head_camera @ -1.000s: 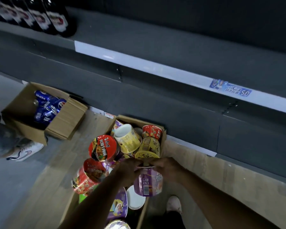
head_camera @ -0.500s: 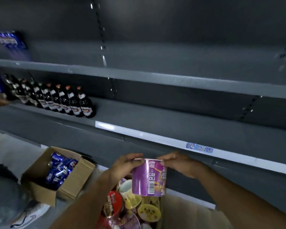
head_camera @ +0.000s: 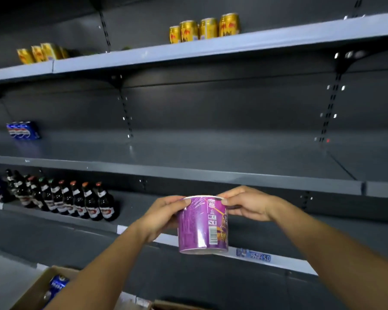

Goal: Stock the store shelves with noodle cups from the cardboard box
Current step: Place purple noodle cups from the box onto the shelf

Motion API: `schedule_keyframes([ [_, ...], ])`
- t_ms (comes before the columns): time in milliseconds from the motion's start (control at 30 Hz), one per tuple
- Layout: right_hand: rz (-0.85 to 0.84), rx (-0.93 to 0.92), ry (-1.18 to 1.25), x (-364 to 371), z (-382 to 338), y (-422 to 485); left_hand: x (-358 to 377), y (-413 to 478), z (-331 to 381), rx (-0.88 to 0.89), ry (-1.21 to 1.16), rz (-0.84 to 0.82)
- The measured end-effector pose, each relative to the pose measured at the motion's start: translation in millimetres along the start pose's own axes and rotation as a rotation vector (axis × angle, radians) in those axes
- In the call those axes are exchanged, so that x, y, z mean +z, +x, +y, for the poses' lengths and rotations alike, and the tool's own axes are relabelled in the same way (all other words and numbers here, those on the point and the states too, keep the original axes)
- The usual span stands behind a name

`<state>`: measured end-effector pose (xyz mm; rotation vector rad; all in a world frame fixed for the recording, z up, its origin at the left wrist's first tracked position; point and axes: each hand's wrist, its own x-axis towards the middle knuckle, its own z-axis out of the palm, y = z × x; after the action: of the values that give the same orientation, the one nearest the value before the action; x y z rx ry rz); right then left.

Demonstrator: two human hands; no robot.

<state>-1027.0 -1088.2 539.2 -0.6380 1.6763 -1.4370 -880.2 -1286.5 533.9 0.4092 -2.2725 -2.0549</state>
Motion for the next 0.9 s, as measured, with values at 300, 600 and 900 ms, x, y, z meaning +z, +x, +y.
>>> schedule_keyframes([
  [300, 0.0, -0.149, -0.106, -49.5, -70.2, 3.9, 15.4, 33.5, 75.9, 0.14, 0.089, 0.088],
  [600, -0.012, -0.243, -0.172, -68.8, -96.8, -1.2, 23.1, 47.2, 111.8, 0.22, 0.118, 0.109],
  [900, 0.042, -0.365, -0.435, -54.2, -121.3, 16.5, 2.2, 70.0, 127.5, 0.366, 0.282, 0.27],
])
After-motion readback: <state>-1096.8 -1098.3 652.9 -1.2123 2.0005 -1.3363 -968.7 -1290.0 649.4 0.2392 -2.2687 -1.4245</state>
